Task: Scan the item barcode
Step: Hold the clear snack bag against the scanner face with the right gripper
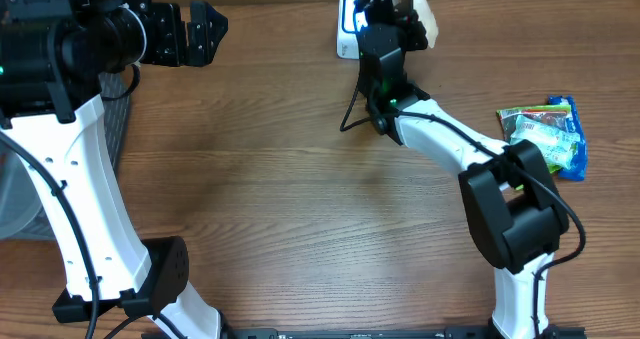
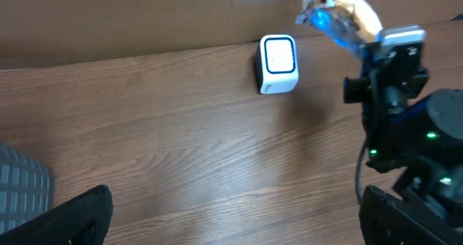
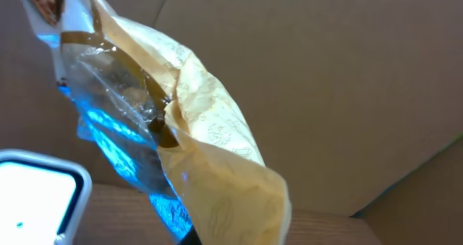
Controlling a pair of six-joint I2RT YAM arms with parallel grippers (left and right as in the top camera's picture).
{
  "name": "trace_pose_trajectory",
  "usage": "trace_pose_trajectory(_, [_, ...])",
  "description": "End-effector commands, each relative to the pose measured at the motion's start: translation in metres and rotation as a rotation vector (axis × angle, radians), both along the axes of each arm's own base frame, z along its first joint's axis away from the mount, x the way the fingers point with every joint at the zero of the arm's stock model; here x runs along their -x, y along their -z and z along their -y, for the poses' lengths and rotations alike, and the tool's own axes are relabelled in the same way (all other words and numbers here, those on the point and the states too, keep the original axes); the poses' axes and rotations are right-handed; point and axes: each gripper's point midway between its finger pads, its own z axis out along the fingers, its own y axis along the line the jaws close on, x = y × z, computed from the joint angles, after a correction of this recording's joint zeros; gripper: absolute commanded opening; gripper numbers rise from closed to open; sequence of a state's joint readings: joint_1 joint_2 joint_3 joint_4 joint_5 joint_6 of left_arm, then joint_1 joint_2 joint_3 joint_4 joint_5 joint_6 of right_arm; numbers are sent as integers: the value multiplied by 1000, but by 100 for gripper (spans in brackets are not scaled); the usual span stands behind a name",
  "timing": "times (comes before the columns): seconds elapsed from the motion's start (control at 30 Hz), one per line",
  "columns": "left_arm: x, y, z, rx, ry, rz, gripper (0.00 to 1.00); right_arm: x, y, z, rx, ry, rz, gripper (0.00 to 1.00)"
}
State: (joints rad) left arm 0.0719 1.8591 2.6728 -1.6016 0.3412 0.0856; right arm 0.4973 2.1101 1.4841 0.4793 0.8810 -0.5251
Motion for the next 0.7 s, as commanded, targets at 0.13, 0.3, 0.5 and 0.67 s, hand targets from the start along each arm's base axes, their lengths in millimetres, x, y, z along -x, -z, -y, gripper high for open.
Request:
trace_pose_trajectory(0.13, [-1,0,4,-3,27,7,100,-3,-16,-5,42,-34,27,4])
trace_pose_trajectory(0.3, [-1,0,4,-3,28,7,100,-6,-13,-16,44,-101,17,4])
trace_pose_trajectory(0.5, [-1,0,4,-3,28,7,100,-10,-8,-24,41,-140,21,4])
trace_pose_trajectory(0.67, [-1,0,4,-3,28,7,100,-14,4,-27,97,-147,15,4])
